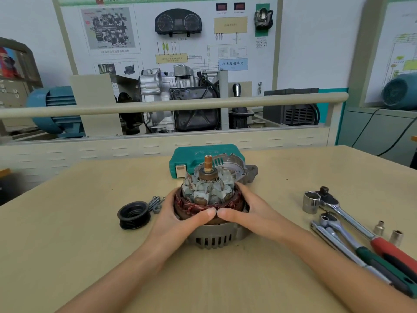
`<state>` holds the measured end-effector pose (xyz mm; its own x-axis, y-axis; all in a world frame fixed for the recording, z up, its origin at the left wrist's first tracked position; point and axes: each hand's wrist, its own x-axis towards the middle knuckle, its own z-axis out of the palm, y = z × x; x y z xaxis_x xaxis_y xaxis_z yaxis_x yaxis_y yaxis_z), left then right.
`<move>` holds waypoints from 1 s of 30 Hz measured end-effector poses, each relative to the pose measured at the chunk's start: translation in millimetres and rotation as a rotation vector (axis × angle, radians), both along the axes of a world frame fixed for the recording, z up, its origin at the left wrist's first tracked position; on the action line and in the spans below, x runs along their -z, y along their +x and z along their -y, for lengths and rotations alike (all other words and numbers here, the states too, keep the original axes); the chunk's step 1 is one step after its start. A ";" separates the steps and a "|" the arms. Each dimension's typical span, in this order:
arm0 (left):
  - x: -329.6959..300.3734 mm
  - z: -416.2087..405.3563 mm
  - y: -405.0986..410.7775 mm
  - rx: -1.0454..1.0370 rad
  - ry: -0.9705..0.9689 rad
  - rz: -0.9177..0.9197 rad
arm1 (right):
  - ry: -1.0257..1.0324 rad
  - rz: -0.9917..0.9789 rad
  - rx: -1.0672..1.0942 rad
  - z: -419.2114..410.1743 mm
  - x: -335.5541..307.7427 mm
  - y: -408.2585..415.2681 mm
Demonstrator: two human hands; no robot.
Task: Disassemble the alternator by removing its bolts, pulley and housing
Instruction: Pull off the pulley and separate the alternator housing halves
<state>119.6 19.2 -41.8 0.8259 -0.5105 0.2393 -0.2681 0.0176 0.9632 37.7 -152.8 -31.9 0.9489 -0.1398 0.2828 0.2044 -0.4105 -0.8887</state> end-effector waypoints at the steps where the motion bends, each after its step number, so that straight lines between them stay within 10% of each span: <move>1: 0.7 -0.1 -1.5 -0.004 0.009 0.021 | -0.002 -0.002 -0.002 -1.5 -0.3 -0.5; 20: -2.7 -21.0 -0.5 0.060 0.169 0.081 | 0.092 0.041 -0.074 1.6 -2.5 -11.1; 30: -24.2 -35.4 19.0 0.313 0.584 0.171 | 0.025 0.004 -0.061 0.3 -0.7 -19.1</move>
<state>138.6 54.6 -17.6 0.5938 -0.8039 -0.0338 -0.4841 -0.3906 0.7830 18.6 -153.1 -31.2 0.9549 -0.0894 0.2833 0.2313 -0.3746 -0.8979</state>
